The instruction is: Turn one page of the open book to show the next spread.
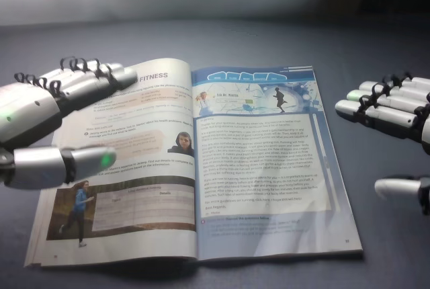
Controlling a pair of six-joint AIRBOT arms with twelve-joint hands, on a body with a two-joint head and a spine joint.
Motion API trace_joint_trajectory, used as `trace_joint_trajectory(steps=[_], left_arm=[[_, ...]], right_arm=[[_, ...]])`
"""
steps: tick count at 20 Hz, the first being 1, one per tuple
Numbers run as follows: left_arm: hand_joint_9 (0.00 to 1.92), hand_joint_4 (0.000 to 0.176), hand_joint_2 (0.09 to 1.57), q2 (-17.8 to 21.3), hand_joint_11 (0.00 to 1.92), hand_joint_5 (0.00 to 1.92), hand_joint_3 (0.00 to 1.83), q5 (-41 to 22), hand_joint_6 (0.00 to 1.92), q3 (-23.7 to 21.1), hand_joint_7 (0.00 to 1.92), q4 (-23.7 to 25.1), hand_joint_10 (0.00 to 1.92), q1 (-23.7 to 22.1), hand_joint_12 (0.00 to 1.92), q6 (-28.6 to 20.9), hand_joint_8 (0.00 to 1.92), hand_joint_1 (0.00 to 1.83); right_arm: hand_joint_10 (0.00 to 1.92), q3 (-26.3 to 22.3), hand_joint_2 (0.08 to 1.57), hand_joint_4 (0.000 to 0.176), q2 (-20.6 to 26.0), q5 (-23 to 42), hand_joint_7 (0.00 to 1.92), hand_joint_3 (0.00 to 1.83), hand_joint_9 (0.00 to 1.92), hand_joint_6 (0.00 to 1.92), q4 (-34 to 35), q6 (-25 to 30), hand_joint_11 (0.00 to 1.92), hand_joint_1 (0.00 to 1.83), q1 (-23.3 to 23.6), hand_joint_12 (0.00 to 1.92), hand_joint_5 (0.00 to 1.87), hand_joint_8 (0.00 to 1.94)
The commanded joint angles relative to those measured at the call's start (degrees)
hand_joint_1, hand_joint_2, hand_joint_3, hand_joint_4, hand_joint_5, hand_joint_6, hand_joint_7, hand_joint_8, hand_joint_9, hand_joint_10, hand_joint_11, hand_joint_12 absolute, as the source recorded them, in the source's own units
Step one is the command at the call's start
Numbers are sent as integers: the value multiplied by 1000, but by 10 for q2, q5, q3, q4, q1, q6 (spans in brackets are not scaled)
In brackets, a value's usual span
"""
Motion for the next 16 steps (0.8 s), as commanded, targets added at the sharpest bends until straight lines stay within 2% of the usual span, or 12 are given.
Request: trace_joint_trajectory(steps=[1, 2, 3, 5, 7, 8, 9, 10, 11, 12, 13, 16], left_arm=[[0, 58, 1275, 0, 0, 0, 20, -66, 0, 0, 0, -12, 0, -2, 0, -3, 0, 86], [0, 69, 1250, -1, 0, 0, 6, -66, 0, 0, 0, -12, 0, -2, 0, -3, 0, 36], [0, 66, 1241, -1, 0, 0, 1, -65, 0, 1, 0, -12, 0, -2, 0, -2, 0, 58], [0, 91, 1229, 0, 0, 0, 0, -63, 0, 2, 0, -17, 0, -2, 0, 0, 0, 32], [0, 82, 1217, 2, 0, 0, 0, -64, 0, 2, 0, -25, 0, 2, 0, 1, 0, 35], [0, 70, 1223, 5, 0, 0, 0, -67, 0, 1, 0, -31, 0, 7, 0, 2, 0, 32], [0, 79, 1221, 8, 0, 0, 0, -71, 0, 0, 0, -37, 0, 12, 0, 3, 0, 20], [0, 75, 1227, 12, 0, 0, 0, -75, 0, -3, 0, -45, 0, 18, 0, 6, 0, 29], [0, 62, 1230, 14, 0, 0, 0, -81, 0, -5, 0, -55, 0, 26, 0, 9, 0, 32], [0, 61, 1230, 15, 0, 0, 1, -86, 0, -7, 0, -64, 0, 33, 0, 12, 0, 22], [0, 70, 1228, 17, 0, 0, 0, -94, 0, -9, 0, -77, 0, 45, 0, 13, 0, 10], [0, 49, 1249, 20, 0, 0, 6, -108, 0, -14, 0, -100, 0, 68, 0, 15, 0, 83]], right_arm=[[0, 1, 1249, 0, 4, 60, 0, 47, 0, 0, 8, 1, 0, 53, 4, 0, 0, 0], [0, 1, 1241, 0, 4, 60, 0, 37, 0, 0, 7, 1, 0, 59, 4, 0, 0, 0], [0, 1, 1229, 0, 4, 60, 0, 27, 0, 0, 7, 1, 0, 66, 4, 0, 0, 0], [0, 3, 1214, 0, 4, 53, 0, 17, 0, 0, 1, 1, 0, 36, 6, 0, 0, 0], [0, 4, 1210, 0, 3, 26, 0, 13, 0, 0, -22, 1, 0, 42, 23, 0, 0, 0], [0, 4, 1211, 0, 3, -1, 0, 12, 0, 0, -42, 5, 0, 22, 36, 0, 0, 0], [0, 7, 1200, 0, 0, -23, 0, 5, 0, 0, -67, 15, 0, 56, 48, 0, 0, 0], [0, 10, 1199, 0, -4, -42, 0, 4, 0, 0, -88, 28, 0, 53, 58, 0, 0, 0], [0, 14, 1197, 0, -10, -58, 0, 3, 0, 0, -109, 44, 0, 67, 63, 0, 0, 0], [0, 19, 1197, 0, -17, -70, 0, 2, 0, 0, -126, 54, 0, 73, 67, 0, 0, 0], [0, 23, 1203, 0, -26, -88, 0, 5, 0, 0, -148, 68, 0, 77, 72, 0, 0, 0], [0, 34, 1220, 0, -48, -116, 0, 12, 0, 0, -181, 91, 0, 80, 78, 0, 0, 0]])
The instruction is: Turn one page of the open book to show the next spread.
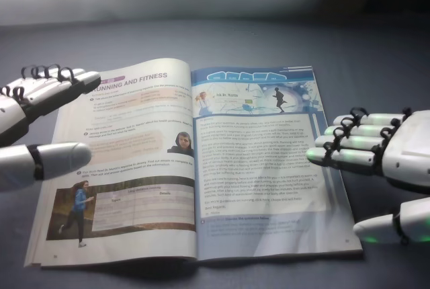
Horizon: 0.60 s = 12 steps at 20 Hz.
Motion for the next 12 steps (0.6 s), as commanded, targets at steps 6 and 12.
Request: trace_joint_trajectory(steps=[6, 12], left_arm=[[0, 51, 1274, 9, 0, 0, 9, -99, 0, -11, 0, -52, 0, 35, 0, 2, 0, 118], [0, 51, 1275, 9, 0, 0, 3, -112, 0, -17, 0, -71, 0, 56, 0, 2, 0, 126]], right_arm=[[0, 15, 1228, 0, -26, 12, 0, 10, 0, 0, -26, 24, 0, 45, 7, 0, 0, 0], [0, 34, 1220, 0, -63, 1, 0, 2, 0, 0, -34, 28, 0, 0, 7, 0, 0, 0]])
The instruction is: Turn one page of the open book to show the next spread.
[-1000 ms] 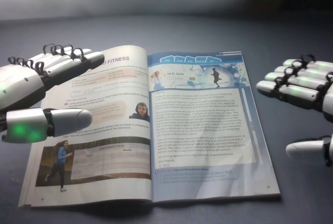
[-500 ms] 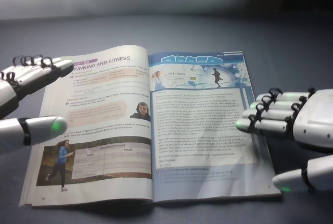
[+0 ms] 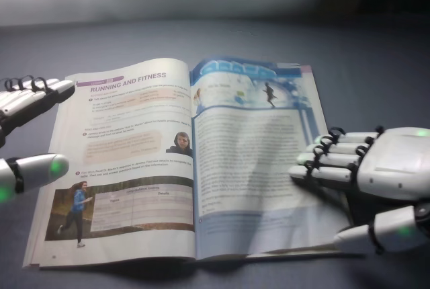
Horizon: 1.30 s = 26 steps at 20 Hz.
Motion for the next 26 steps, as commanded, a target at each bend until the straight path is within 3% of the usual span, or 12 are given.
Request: trace_joint_trajectory(steps=[1, 3, 5, 8, 12, 17, 20, 22, 23, 24, 25, 26], left_arm=[[0, 44, 1271, 2, 0, 0, 1, -70, 0, 0, 0, -13, 0, 3, 0, -1, 0, 121], [0, 48, 1271, 2, 0, 0, 1, -74, 0, -2, 0, -19, 0, 11, 0, -1, 0, 113], [0, 32, 1277, 2, 0, 0, 3, -78, 0, -5, 0, -29, 0, 23, 0, -1, 0, 105], [0, 58, 1274, -5, 0, 0, 0, -90, 0, -9, 0, -49, 0, 48, 0, -1, 0, 143], [0, 29, 1287, -14, 0, 6, 5, -96, 2, -10, 0, -63, 0, 63, 0, -3, 0, 152], [0, 38, 1295, -20, 0, 0, 5, -92, 0, -5, 0, -64, 0, 64, 0, -4, 0, 169], [0, 5, 1288, -21, 0, 0, 0, -90, 0, -3, 0, -64, 0, 64, 0, -5, 0, 22], [0, 0, 1273, -23, 0, 0, 0, -90, 0, -1, 0, -63, 0, 64, 0, -6, 0, 0], [72, 0, 1474, -23, 0, 45, 17, -90, 0, -1, 33, -63, 24, 64, 312, -6, 7, 0], [328, 0, 1237, -23, 156, 259, 0, -90, 5, 0, 280, -63, 34, 64, 589, -6, 11, 0], [65, 80, 1498, -24, 30, 218, 39, -91, 8, 0, 104, -64, 6, 64, 117, -6, 1, 0], [12, 0, 1526, -24, 5, 43, 49, -93, 1, 0, 20, -65, 0, 64, 23, -6, 0, 0]], right_arm=[[0, 2, 1224, 0, -9, 30, 0, 4, 0, 0, 3, 4, 0, 0, 5, 0, 0, 0], [0, 9, 1229, 0, -23, 36, 0, 6, 0, 0, 2, 4, 0, 0, 9, 0, 0, 0], [0, 19, 1225, 0, -41, 49, 0, 3, 0, 0, 3, 4, 0, 0, 21, 0, 0, 0], [0, 39, 1213, 0, -71, 75, 0, 0, 0, 0, 5, 4, 0, 0, 44, 0, 0, 0], [0, 69, 1215, 0, -113, 116, 0, 0, 0, 0, 5, 4, 0, 0, 77, 0, 0, 0], [0, 96, 1222, 0, -170, 152, 0, 2, 0, 0, -18, 4, 0, 0, 126, 0, 0, 0], [0, 107, 1217, 0, -210, 161, 0, 0, 0, 0, -39, 4, 0, 0, 152, 0, 0, 0], [0, 111, 1199, 0, -230, 171, 0, 0, 0, 0, -52, 4, 0, 10, 169, 0, 0, 0], [0, 111, 1204, 0, -235, 176, 0, 0, 0, 0, -53, 4, 0, 9, 173, 0, 0, 0], [0, 111, 1185, 0, -242, 189, 0, 0, 0, 0, -53, 4, 0, 1, 180, 0, 0, 0], [0, 111, 1188, 0, -247, 202, 0, 0, 0, 0, -53, 6, 0, 0, 185, 0, 0, 0], [0, 109, 1179, 0, -249, 222, 0, 0, 0, 0, -54, 12, 0, 0, 190, 0, 0, 0]])
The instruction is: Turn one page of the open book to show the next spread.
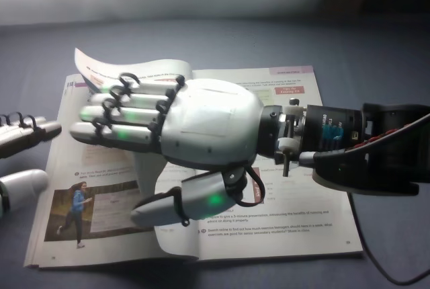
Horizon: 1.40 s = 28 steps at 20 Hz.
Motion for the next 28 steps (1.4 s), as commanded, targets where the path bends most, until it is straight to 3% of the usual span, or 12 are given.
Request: trace_joint_trajectory(steps=[1, 2, 3, 4, 5, 6, 8, 14, 15, 23, 24, 28], left_arm=[[132, 0, 1295, -2, 0, 181, 0, -70, 18, 3, 135, -13, 13, 0, 512, -3, 17, 0], [125, 0, 1516, -2, 0, 236, 167, -72, 22, 3, 149, -14, 5, 0, 561, -3, 8, 0], [49, 0, 1485, -2, 0, 478, 67, -73, 57, 4, 209, -15, 0, 0, 111, -3, 7, 158], [48, 0, 1482, -2, 0, 478, 33, -76, 34, 4, 230, -16, 4, 1, 21, -3, 6, 292], [42, 0, 1443, -2, 0, 447, 5, -78, 14, 4, 193, -18, 2, 1, 3, -3, 4, 401], [139, 0, 1545, -2, 0, 362, 142, -81, 2, 3, 235, -20, 4, 2, 323, -3, 14, 79], [163, 0, 1570, -2, 0, 337, 190, -88, 4, 2, 248, -27, 4, 6, 462, -3, 8, 2], [164, 0, 1571, 26, 0, 336, 194, -127, 3, -19, 249, -31, 4, 8, 471, 7, 7, 0], [32, 23, 1353, 30, 0, 66, 57, -133, 0, -20, 49, -31, 0, 8, 93, 8, 1, 228], [0, 62, 1295, 35, 0, 0, 9, -157, 0, -19, 0, -10, 0, -16, 0, 12, 0, 129], [0, 84, 1293, 31, 0, 0, 7, -155, 0, -17, 0, -3, 0, -26, 0, 12, 0, 128], [0, 61, 1302, 13, 0, 0, 7, -136, 0, -3, 0, 25, 0, -65, 0, 11, 0, 94]], right_arm=[[0, -3, 1165, 4, 0, 94, 0, 0, 0, 0, 12, 11, 0, 0, 13, 0, 0, 0], [0, -4, 1155, 3, 0, 120, 0, 0, 0, 0, 7, 26, 0, 0, 17, 0, 0, 0], [0, -8, 1190, 0, 0, 141, 0, 0, 0, 0, 0, 36, 0, 0, 21, 0, 0, 0], [0, -17, 1180, 0, 3, 164, 0, 0, 0, 0, -6, 40, 0, 45, 28, 0, 0, 0], [0, -24, 1162, 1, 12, 179, 0, 0, 0, 0, -10, 39, 0, 85, 31, 0, 0, 0], [0, -31, 1180, 0, 22, 196, 0, 0, 0, 0, -11, 39, 0, 16, 33, 0, 0, 0], [0, -40, 1191, 0, 40, 213, 0, 0, 0, 0, -11, 39, 0, 0, 34, 0, 0, 0], [0, -79, 1192, 0, 138, 187, 0, 0, 0, 0, 3, 25, 0, 0, 29, 0, 0, 0], [0, -86, 1186, 0, 156, 179, 0, 0, 0, 0, 12, 12, 0, 0, 23, 0, 0, 0], [0, -138, 1202, 0, 292, 151, 0, 6, 0, 0, 199, -113, 0, 58, -80, 0, 0, 0], [0, -147, 1185, 0, 305, 153, 0, 0, 0, 0, 231, -135, 0, 45, -97, 0, 0, 0], [0, -164, 1253, 0, 328, 207, 0, 28, 0, 0, 347, -177, 0, 0, -178, 0, 0, 0]])
